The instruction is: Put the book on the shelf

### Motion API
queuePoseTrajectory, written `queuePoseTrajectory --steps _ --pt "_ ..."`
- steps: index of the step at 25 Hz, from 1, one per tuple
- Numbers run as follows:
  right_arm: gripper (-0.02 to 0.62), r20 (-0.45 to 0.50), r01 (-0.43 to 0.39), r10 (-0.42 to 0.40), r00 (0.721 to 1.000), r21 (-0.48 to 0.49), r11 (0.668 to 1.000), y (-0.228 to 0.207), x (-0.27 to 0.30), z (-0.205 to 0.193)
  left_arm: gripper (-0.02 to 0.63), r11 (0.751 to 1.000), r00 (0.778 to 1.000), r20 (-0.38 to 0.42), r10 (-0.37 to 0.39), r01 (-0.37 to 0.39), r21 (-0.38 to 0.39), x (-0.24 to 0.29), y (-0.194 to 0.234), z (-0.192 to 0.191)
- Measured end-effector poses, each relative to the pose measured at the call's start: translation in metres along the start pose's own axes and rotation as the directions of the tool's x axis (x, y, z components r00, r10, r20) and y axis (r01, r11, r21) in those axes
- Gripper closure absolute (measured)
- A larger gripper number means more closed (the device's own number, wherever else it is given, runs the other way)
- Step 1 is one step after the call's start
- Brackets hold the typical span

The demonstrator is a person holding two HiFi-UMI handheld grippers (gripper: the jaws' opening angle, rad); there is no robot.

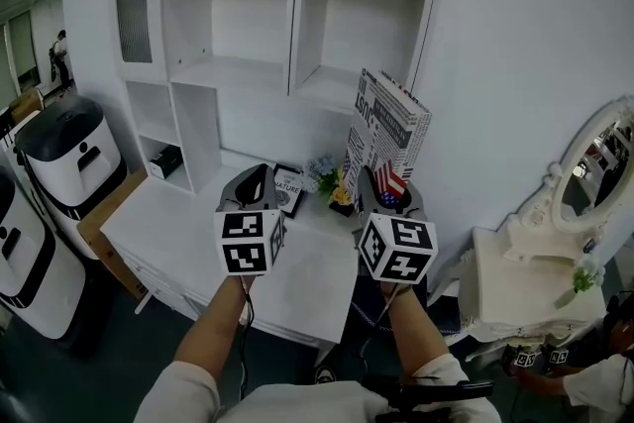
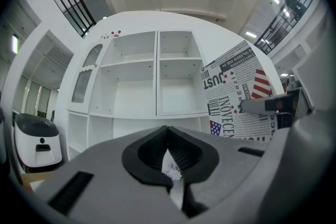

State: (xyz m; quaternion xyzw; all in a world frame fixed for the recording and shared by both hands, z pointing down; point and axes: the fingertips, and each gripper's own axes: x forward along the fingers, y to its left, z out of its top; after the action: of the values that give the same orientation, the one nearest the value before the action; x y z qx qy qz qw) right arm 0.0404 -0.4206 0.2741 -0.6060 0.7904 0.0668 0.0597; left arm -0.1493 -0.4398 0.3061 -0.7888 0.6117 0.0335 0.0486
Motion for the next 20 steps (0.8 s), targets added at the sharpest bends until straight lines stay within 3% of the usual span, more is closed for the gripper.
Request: queuePoseTrajectory --steps 7,20 --pt "0.423 0.024 -0.003 0.003 1.0 0.01 1.0 -0.001 0.014 0.027 0.598 1.0 1.0 0.017 -0.003 0.003 -0.006 0.007 -0.002 0.014" --pt "0.423 0.124 0.009 -0.004 0.992 -0.035 0.999 -0.015 0.036 0.091 0.598 0.998 0.997 0.074 -0.024 0.02 0.057 0.019 -0.021 0.063"
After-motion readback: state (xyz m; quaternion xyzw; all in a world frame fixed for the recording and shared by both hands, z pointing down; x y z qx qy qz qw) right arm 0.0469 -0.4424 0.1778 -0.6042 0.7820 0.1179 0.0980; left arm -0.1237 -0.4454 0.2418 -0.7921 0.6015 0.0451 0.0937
